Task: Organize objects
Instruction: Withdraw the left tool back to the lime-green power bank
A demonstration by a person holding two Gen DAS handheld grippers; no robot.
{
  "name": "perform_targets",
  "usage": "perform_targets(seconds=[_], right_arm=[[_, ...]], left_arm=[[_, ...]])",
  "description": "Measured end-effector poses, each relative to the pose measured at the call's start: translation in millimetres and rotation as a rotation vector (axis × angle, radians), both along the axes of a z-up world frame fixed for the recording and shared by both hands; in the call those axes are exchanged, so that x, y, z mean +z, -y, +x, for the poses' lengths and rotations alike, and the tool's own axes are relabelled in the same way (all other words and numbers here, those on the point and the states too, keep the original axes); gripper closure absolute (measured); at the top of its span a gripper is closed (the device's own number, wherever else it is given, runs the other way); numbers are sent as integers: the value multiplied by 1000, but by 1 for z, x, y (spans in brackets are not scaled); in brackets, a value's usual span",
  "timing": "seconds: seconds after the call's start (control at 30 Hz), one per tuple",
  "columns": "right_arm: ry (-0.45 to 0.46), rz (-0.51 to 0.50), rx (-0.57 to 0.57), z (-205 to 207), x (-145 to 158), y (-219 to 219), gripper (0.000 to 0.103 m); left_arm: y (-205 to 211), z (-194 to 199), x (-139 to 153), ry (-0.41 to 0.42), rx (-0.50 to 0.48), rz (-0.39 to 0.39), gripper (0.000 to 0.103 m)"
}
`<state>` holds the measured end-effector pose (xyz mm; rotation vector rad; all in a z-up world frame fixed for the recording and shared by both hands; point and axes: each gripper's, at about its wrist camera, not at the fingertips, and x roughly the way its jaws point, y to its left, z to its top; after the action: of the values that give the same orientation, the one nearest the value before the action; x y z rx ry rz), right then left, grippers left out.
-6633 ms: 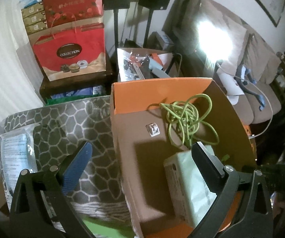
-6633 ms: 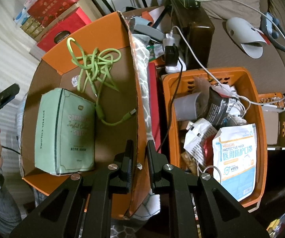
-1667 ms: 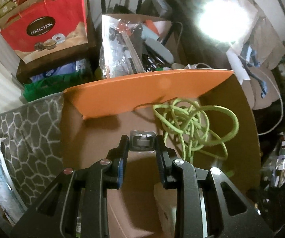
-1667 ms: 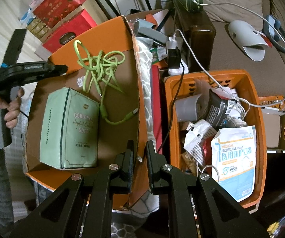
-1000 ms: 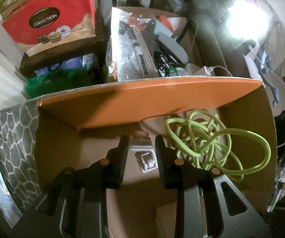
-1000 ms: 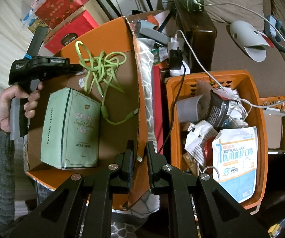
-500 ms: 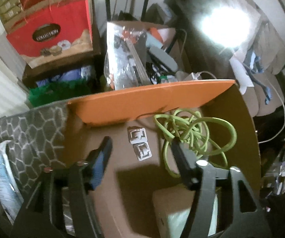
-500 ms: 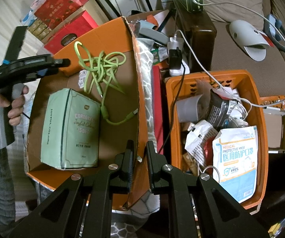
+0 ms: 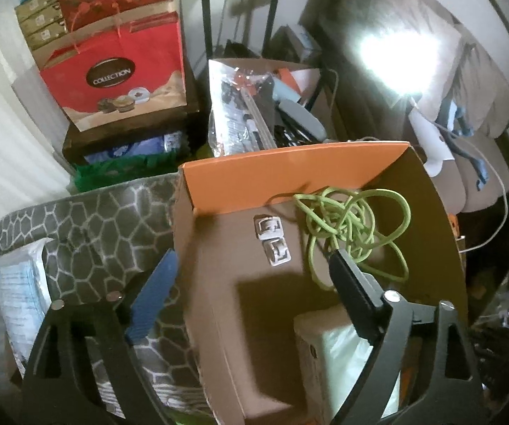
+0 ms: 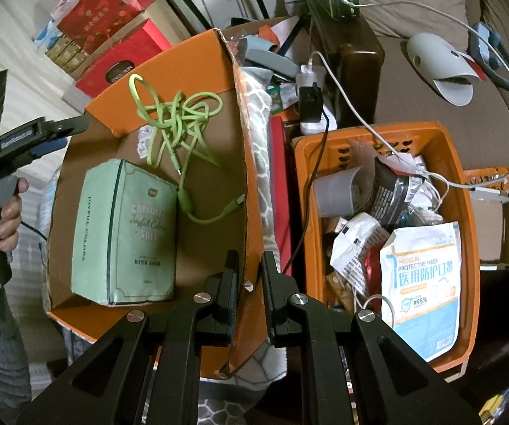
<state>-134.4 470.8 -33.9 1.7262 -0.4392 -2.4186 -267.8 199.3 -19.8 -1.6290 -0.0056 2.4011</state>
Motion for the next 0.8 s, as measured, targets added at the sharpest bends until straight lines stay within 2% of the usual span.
perform_targets(seconds=[0.33,0.4,0.5,0.8], right_arm=[[2,0,-4,-1,-1,-1,91],[3,1,-5,-1,-2,-1,91],[4,2,-7,-1,-2,-1,91],[2,-2,-13,0,-4,-3,91]], left_arm=[[12,14,0,-1,5,4,8],[15,18,1,-6,3,6,3],[19,25,4,-17,-4,1,0],[40,46,15,-51,-17,-7,0]])
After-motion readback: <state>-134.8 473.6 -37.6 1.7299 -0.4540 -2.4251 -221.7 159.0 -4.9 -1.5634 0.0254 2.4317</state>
